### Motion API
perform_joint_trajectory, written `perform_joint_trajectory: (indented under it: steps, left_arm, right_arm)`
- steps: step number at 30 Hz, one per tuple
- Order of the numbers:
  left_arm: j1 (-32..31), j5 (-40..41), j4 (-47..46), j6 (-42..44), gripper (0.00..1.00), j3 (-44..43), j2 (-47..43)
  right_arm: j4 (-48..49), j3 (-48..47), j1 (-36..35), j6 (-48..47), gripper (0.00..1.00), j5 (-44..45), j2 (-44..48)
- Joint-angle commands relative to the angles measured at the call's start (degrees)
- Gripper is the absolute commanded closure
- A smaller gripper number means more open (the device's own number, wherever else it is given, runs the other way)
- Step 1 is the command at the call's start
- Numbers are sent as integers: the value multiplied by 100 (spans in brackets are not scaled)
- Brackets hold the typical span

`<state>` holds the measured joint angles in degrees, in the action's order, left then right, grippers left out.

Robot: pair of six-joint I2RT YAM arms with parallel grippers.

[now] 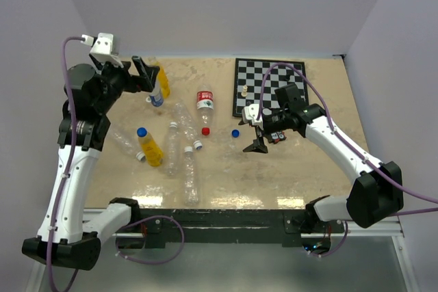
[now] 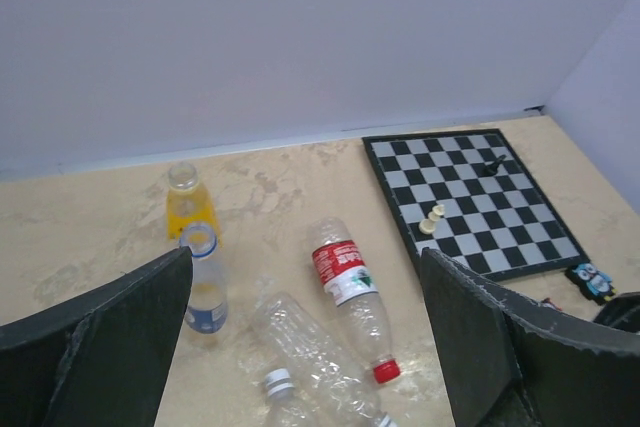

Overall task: Unscrew the bottle caps
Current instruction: Pick up the bottle cap from the center of the board.

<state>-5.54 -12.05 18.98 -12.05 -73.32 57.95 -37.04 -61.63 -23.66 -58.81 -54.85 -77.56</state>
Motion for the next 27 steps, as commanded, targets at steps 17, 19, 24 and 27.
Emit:
perform_joint_trajectory:
  steps: [17, 19, 24, 27]
  left_arm:
    - [-2600, 642, 1046, 45, 0, -1237, 725]
    - [-2837, 800, 1090, 89, 0, -1272, 822]
    - [-3250, 985, 1081, 133, 0, -1299, 1007]
    - [-3479, 1126, 1107, 168, 0, -1325, 1165]
  right_arm:
    - [-41, 10, 11, -52, 2, 97, 66]
    - [-40, 10, 11, -52, 2, 106, 74]
    - [-41, 10, 11, -35, 2, 115, 74]
    - [-32, 10, 11, -34, 2, 124, 74]
